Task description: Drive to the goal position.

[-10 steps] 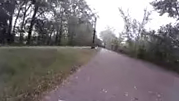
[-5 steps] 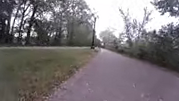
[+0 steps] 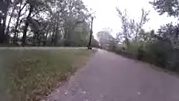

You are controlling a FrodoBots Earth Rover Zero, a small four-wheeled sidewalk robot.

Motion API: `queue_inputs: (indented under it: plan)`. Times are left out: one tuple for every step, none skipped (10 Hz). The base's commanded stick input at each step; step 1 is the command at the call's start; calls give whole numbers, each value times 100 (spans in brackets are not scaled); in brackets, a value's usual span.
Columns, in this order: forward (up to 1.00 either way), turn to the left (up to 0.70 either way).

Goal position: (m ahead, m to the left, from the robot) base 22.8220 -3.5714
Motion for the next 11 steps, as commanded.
queue_inputs:
  plan:
    - [70,0]
    - [70,0]
    - [70,0]
    - [70,0]
    - [70,0]
    - [70,0]
    - [70,0]
    - [70,0]
    - [70,0]
    - [70,0]
    - [70,0]
